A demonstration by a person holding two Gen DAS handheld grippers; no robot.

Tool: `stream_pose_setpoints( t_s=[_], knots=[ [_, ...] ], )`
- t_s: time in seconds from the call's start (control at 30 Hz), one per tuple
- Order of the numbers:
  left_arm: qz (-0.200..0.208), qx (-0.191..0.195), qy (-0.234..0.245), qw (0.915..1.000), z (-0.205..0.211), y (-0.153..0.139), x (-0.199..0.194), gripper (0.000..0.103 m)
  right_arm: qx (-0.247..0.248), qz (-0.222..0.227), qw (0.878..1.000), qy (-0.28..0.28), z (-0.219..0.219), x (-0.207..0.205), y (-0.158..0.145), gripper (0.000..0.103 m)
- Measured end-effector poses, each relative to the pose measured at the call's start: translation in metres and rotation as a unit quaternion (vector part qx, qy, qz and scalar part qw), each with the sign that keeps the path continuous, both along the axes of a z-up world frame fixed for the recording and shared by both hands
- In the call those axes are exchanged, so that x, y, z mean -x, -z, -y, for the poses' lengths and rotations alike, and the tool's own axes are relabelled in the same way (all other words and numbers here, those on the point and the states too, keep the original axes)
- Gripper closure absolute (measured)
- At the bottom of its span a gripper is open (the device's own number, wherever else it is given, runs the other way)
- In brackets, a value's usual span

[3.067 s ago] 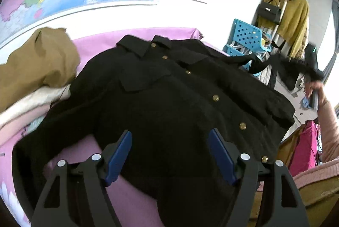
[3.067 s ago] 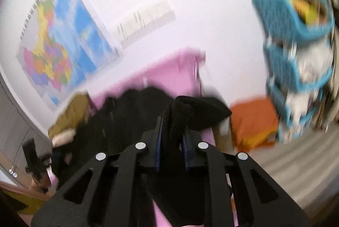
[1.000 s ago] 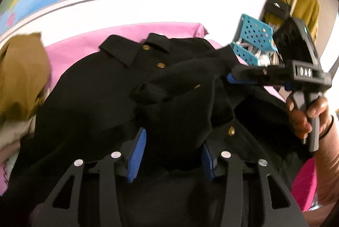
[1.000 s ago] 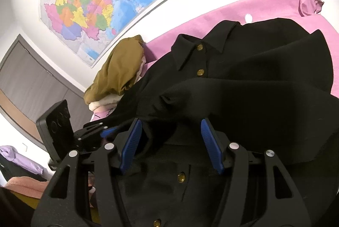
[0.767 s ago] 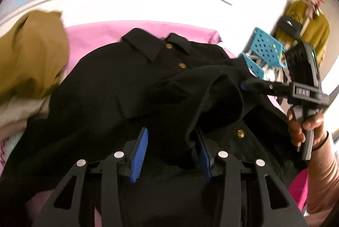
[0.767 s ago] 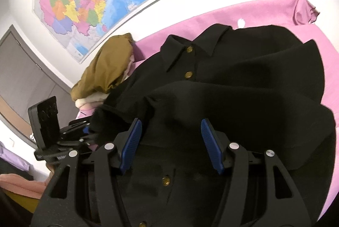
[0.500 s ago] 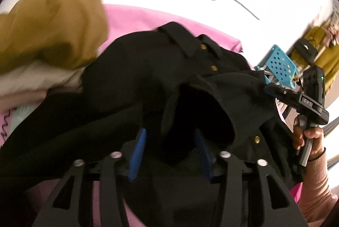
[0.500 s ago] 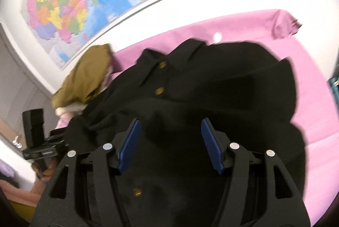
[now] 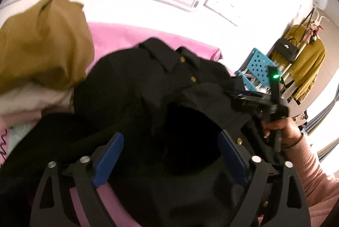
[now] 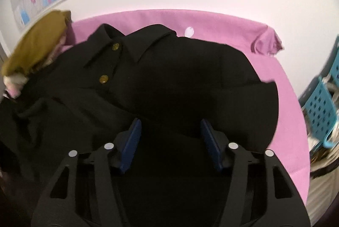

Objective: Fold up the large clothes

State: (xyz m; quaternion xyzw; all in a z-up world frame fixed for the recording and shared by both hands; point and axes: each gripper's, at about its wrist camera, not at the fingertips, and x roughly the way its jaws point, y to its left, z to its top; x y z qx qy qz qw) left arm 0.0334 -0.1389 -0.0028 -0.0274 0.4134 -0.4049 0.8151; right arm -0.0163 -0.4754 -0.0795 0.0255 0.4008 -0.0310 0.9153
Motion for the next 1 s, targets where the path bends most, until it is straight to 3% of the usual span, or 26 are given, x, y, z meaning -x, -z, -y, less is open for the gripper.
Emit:
stream_pose_setpoints(
  t_s=[0.13, 0.2, 0.27, 0.37, 0.4, 0.47, 0.6, 0.77, 0.83, 1.0],
  knots=[
    [-0.002, -0.029, -0.011, 0.9995, 0.015, 0.005, -0.007, 0.014, 0.024, 0.001, 0.999, 0.030, 0.001, -0.017, 0.000, 0.057],
    [0.002, -0.068, -0.024, 0.9974, 0.024, 0.014, -0.011, 0.038, 0.006, -0.003, 0.999, 0.037, 0.001, -0.020, -0.001, 0.055],
    [-0.001, -0.091, -0.038, 0.9951, 0.025, 0.021, -0.015, 0.054, -0.006, 0.013, 1.000, 0.023, -0.006, -0.012, -0.009, 0.055],
    [-0.010, -0.086, -0.049, 0.9950, 0.012, 0.025, -0.019, 0.072, -0.018, 0.050, 0.998, -0.027, -0.029, 0.005, -0.028, 0.054],
    [-0.014, -0.084, -0.051, 0.9951, 0.008, 0.026, -0.021, 0.073, -0.028, 0.056, 0.996, -0.062, -0.042, 0.010, -0.033, 0.048],
    [-0.021, -0.086, -0.057, 0.9944, 0.001, 0.026, -0.022, 0.073, -0.026, 0.053, 0.992, -0.114, -0.069, 0.014, -0.034, 0.046],
    [0.008, -0.080, -0.067, 0.9945, -0.017, 0.009, -0.007, 0.040, -0.027, 0.022, 0.985, -0.170, -0.107, 0.003, -0.018, 0.048],
    [0.077, -0.056, -0.084, 0.9919, -0.062, -0.030, 0.022, 0.022, 0.021, -0.018, 0.982, -0.187, -0.145, -0.010, 0.008, 0.042],
    [0.095, -0.061, -0.110, 0.9875, -0.090, -0.038, 0.030, 0.022, 0.021, -0.015, 0.982, -0.189, -0.150, -0.008, 0.003, 0.042],
    [0.094, -0.102, -0.168, 0.9761, -0.152, -0.025, 0.036, 0.017, -0.049, 0.041, 0.973, -0.221, -0.161, 0.015, -0.037, 0.043]
  ],
)
